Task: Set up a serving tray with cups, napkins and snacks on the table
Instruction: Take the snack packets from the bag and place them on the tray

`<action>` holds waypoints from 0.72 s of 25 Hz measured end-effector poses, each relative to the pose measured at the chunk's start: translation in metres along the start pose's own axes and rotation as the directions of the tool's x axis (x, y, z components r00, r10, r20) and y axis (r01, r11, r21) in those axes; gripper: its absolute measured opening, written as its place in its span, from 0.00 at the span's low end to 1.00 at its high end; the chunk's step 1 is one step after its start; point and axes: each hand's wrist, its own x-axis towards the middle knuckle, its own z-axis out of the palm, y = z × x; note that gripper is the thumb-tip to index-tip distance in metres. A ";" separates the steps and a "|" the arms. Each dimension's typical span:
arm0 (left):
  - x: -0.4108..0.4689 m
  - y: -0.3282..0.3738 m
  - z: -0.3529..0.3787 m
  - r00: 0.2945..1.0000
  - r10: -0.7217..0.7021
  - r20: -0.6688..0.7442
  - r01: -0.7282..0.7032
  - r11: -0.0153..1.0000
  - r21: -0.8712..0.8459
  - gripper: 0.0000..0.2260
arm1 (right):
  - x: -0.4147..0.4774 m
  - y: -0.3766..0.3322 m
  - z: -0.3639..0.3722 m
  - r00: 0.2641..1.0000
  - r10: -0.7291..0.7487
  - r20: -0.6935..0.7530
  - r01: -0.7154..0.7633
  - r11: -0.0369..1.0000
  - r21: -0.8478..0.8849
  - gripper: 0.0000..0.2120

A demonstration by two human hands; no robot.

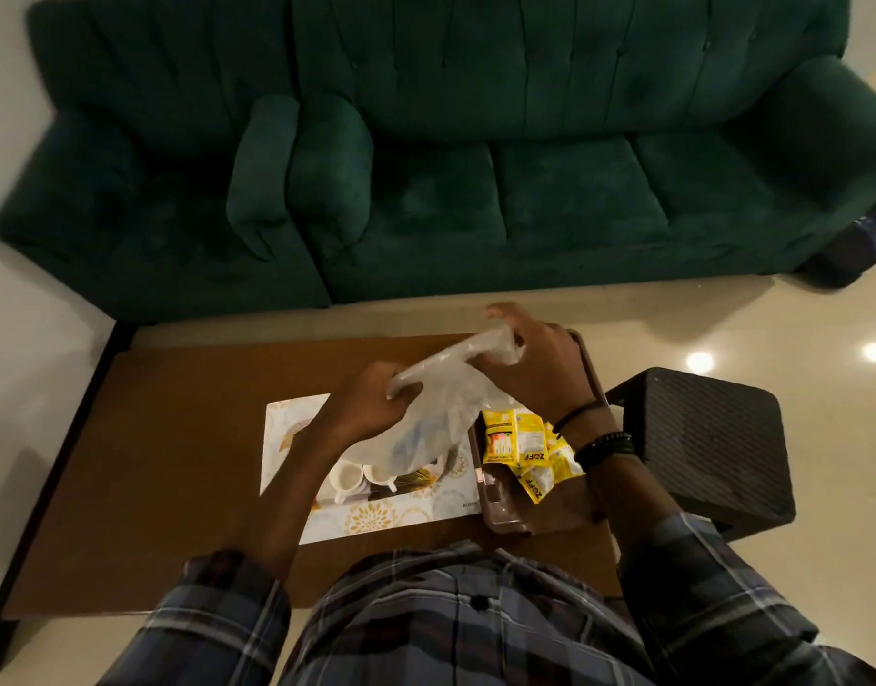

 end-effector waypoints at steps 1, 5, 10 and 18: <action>-0.001 0.003 0.002 0.999 -0.029 -0.019 0.027 0.995 -0.093 0.11 | 0.000 -0.002 0.001 0.998 0.057 -0.015 -0.057 0.998 0.005 0.26; -0.004 0.011 0.006 0.965 -0.244 -0.097 0.182 0.889 -0.421 0.07 | -0.005 -0.008 0.013 0.979 0.167 0.117 -0.179 0.979 0.101 0.30; -0.005 0.022 0.013 0.892 -0.435 0.124 0.378 0.566 -0.733 0.16 | -0.016 -0.028 0.023 0.905 -0.036 0.424 -0.123 0.931 0.343 0.24; -0.019 0.026 0.014 0.959 -0.223 0.177 0.242 0.309 -0.920 0.23 | -0.038 -0.021 0.053 0.821 -0.086 0.564 0.077 0.996 0.039 0.55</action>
